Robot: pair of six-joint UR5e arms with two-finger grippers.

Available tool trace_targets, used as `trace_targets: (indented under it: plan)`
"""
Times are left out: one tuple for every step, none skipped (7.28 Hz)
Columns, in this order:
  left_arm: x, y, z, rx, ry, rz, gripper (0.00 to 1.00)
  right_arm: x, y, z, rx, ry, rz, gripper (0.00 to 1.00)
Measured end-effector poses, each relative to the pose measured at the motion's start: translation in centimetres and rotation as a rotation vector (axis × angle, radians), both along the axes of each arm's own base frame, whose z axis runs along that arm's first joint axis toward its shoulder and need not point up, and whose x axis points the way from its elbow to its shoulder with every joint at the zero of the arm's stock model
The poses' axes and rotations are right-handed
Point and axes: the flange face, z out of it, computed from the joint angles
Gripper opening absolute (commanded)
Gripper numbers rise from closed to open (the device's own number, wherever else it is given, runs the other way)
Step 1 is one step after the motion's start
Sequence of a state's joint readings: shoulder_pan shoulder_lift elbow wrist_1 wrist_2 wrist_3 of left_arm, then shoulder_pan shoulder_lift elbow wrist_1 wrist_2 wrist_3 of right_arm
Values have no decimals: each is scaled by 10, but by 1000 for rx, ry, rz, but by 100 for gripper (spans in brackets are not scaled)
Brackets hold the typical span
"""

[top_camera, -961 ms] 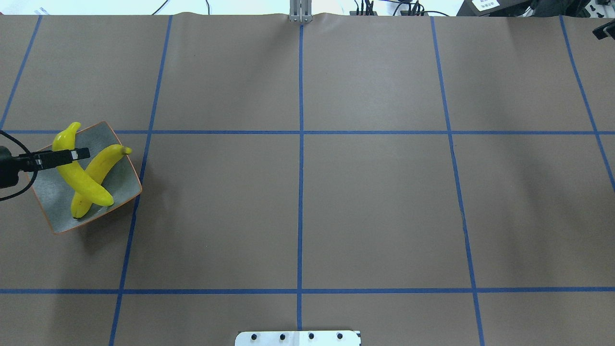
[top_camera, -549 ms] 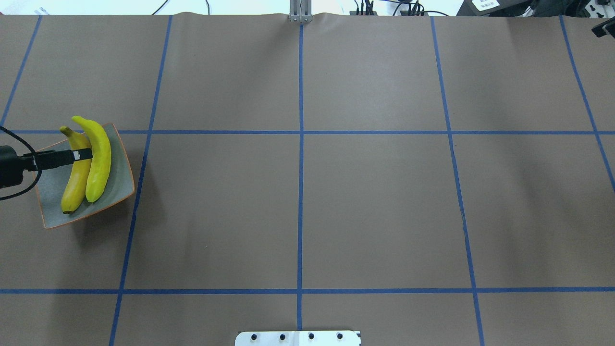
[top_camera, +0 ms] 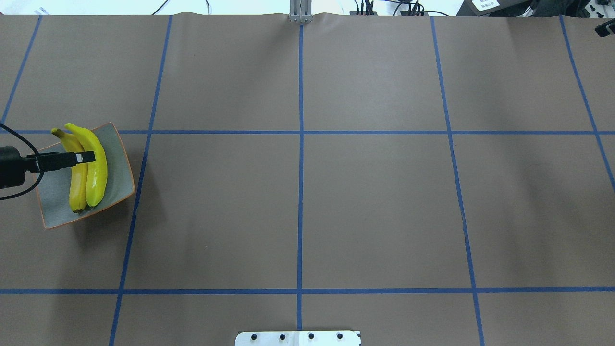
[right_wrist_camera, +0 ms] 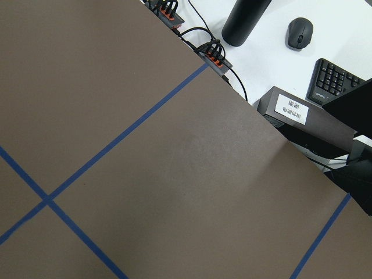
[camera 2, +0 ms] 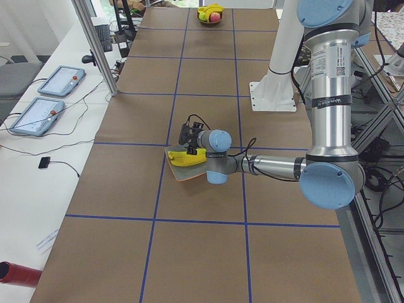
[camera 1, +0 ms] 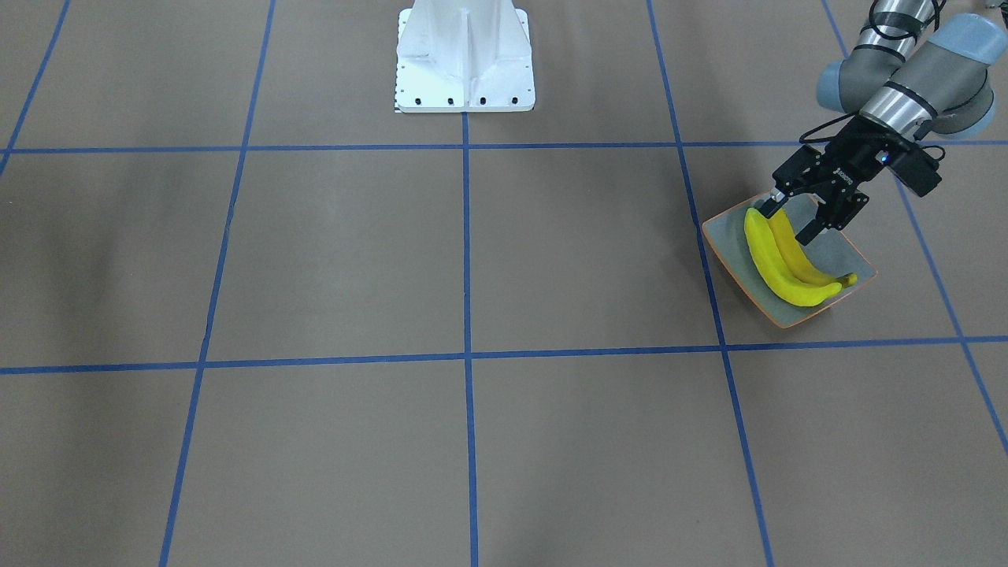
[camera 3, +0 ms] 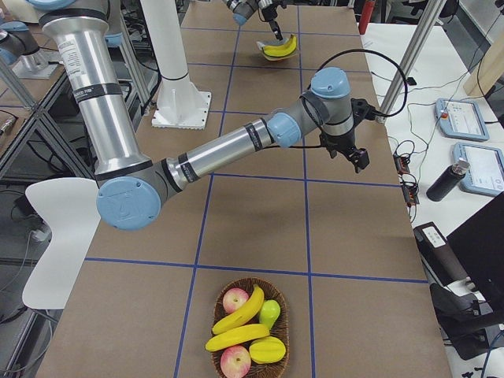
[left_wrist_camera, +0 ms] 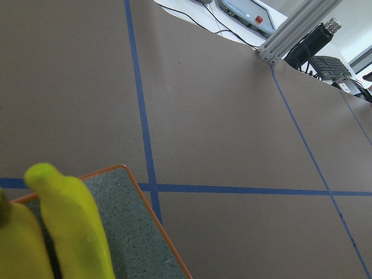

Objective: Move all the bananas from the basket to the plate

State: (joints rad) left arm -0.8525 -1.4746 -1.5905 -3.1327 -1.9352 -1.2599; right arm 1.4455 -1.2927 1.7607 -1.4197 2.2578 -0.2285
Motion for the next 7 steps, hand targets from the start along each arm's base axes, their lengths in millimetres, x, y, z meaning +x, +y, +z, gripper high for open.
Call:
trace_targets:
  plan:
    - [-12,-7,1,-18,-19,3,99,17,4,12,-57,-11,19,100]
    - [-25,-16,4,-21,-67,1,99,35,10,26,-108,-25,37,100]
    - [-37,-26,2,-1,-141,5,99,47,19,41,-144,-34,53,100]
    - [-49,-36,-14,16,-214,24,99,58,33,64,-188,-45,65,100]
    - [-59,-40,-46,18,-251,53,99,69,53,96,-243,-57,78,100]
    - [-63,-40,-79,17,-262,74,99,82,80,132,-290,-61,93,100]
    - [-65,-40,-99,20,-264,82,99,94,112,171,-320,-58,101,100]
